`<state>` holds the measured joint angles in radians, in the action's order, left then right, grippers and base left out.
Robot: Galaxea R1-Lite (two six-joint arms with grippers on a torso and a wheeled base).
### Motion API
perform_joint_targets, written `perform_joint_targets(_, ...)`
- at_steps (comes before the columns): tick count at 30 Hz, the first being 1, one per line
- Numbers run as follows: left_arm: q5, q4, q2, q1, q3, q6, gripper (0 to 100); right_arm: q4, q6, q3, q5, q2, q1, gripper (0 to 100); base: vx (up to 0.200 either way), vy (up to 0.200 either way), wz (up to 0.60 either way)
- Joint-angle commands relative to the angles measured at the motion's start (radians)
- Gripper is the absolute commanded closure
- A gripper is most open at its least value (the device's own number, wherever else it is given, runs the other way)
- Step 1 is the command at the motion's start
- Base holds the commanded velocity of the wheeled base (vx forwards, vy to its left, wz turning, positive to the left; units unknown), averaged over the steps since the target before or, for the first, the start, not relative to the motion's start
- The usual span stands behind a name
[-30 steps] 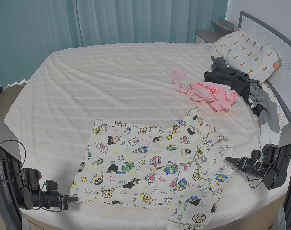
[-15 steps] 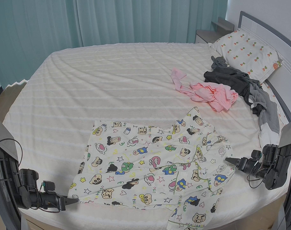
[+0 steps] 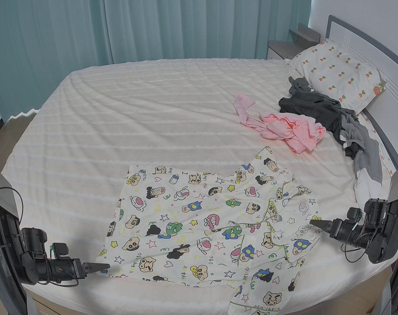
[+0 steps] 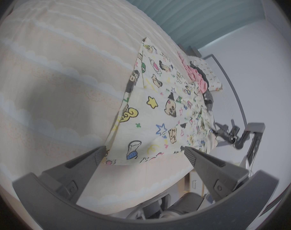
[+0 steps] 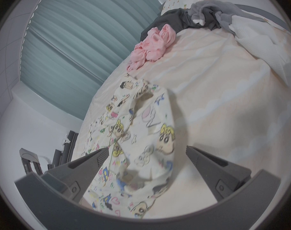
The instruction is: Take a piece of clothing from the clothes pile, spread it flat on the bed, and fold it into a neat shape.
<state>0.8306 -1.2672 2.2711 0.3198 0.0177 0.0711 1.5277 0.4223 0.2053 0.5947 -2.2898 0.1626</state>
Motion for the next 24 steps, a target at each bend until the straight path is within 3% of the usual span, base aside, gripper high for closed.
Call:
perform_joint_targets(1,0.004,-0.001,-0.074,0.004,-0.012,0.058,0,0.0,-0.031,-0.084,0.002,0.026,-0.041,0,-0.2,0.0,0.0)
perform_joint_targets(6,0.004,0.0,-0.071,0.021,-0.012,0.061,0,0.002,-0.166,-0.155,0.004,-0.011,-0.078,0,-0.2,0.0,0.0)
perform_joint_targets(9,0.004,0.0,-0.07,0.021,-0.012,0.061,0,0.002,-0.197,-0.178,0.004,-0.023,-0.103,0,-0.2,0.0,0.0)
perform_joint_targets(19,0.004,0.002,-0.064,0.019,-0.013,0.061,0,0.042,-0.194,-0.158,-0.016,-0.109,-0.202,0,-0.2,0.0,0.0)
perform_joint_targets(24,0.007,0.002,-0.064,0.019,-0.013,0.061,0,0.04,-0.185,-0.116,-0.036,-0.142,-0.241,0,0.0,0.0,0.0)
